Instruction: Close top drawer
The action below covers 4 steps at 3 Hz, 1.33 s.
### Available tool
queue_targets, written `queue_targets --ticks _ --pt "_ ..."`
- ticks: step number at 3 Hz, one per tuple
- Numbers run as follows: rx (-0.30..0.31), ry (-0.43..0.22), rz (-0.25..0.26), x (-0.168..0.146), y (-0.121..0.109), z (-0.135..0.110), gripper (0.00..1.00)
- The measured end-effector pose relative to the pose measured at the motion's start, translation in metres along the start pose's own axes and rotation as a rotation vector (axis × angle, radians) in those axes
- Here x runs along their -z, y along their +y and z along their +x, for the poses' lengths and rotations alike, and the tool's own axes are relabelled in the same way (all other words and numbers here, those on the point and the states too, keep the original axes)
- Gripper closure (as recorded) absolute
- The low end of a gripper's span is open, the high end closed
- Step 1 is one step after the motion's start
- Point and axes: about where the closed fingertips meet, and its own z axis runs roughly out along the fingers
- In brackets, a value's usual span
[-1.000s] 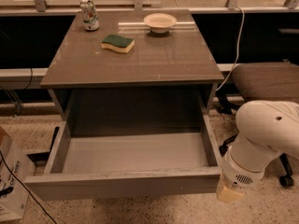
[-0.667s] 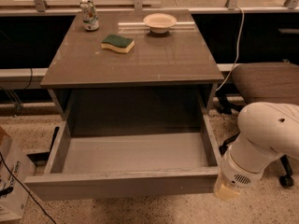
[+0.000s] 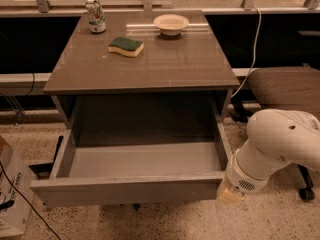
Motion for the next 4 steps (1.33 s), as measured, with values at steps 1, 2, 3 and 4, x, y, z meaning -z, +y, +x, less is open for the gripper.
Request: queue_targets --ticks 1,2,3,4 --pt "0.001 -0.001 0.001 0.0 0.0 -0.001 1.0" --pt "0.032 -0.04 0.036 0.0 -0.021 -0.022 1.0" --pt "0.032 -0.04 0.036 0.0 -0.02 -0.022 1.0" --pt "0.111 -0.104 0.078 -0.002 -0.068 -0.065 1.0"
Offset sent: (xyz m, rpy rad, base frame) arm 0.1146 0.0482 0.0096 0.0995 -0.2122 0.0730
